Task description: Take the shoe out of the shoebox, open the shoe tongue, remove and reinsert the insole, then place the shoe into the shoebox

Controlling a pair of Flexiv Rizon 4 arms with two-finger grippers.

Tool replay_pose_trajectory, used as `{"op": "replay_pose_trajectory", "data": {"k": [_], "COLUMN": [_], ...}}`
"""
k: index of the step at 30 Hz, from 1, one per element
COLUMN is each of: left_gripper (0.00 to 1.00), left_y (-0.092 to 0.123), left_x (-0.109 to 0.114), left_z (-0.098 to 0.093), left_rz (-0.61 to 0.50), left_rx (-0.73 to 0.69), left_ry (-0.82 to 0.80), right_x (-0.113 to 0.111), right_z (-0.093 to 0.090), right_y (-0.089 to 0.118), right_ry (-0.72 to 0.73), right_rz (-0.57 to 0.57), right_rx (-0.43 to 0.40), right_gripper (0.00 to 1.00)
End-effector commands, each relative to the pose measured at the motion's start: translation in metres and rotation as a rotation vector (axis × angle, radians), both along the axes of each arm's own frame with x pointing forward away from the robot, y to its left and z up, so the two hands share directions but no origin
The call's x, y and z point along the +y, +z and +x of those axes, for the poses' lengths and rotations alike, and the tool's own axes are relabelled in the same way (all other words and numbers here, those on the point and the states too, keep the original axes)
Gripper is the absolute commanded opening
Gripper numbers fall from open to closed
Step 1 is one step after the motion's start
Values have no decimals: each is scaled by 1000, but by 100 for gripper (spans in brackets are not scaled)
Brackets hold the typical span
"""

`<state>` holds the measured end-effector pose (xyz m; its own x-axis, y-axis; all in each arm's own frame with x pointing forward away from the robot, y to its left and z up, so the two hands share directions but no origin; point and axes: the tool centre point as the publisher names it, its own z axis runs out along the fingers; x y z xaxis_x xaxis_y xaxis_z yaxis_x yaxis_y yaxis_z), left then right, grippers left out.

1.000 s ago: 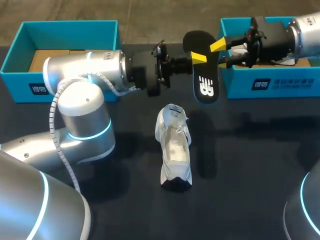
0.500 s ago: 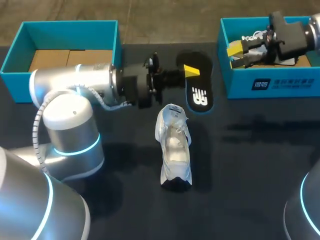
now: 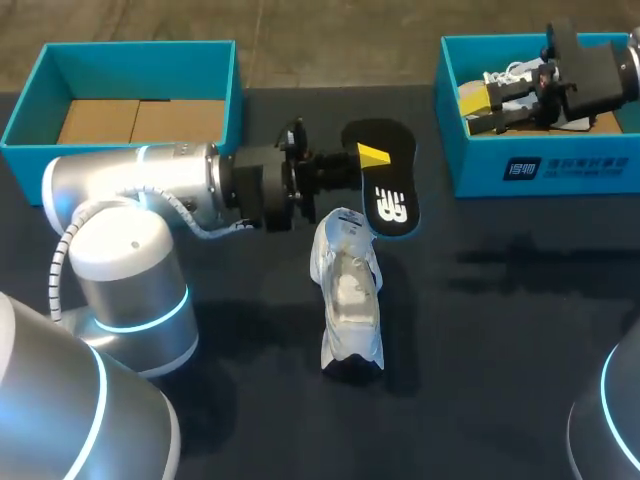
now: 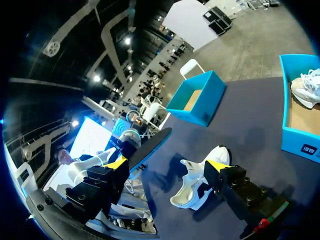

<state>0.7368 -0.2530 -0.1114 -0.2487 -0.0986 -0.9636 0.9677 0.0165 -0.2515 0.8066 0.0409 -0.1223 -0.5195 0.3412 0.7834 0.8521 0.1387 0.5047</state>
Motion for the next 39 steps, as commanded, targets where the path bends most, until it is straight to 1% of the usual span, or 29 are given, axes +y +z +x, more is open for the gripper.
{"op": "replay_pose_trajectory", "data": {"k": [1,15,18,19,20,21,22,24,29,32,36,39], "left_gripper": [0,0,0,0,0,0,0,0,0,0,0,0], "left_y": [1,1,5,8,11,13,15,19,26,29,29,27], "left_x": [0,0,3,5,8,10,12,15,25,31,37,41], "left_z": [-1,-1,-1,-2,-3,-4,-5,-9,-18,-23,-31,-37], "left_rz": [2,2,-4,-12,-18,-34,-43,-49,-45,-66,-75,-76], "left_rx": [0,0,56,69,103,140,147,193,277,322,372,414], "left_ry": [1,1,-26,-35,-42,-54,-57,-83,-117,-124,-133,-143], "right_x": [1,1,3,4,4,4,4,3,0,-2,-3,-2], "right_z": [0,0,0,1,2,3,3,5,7,8,4,-3], "right_y": [0,0,0,-1,-2,-3,-3,-4,-7,-10,-14,-17], "right_ry": [-1,-1,41,67,89,106,120,159,195,238,296,339], "right_rz": [-3,-3,-29,-43,-71,-73,-78,-123,-155,-188,-213,-224], "right_rx": [1,1,-17,-42,-90,-124,-137,-184,-271,-312,-376,-450], "right_gripper": [100,100,100,100,100,100,100,100,100,100,100,100]}}
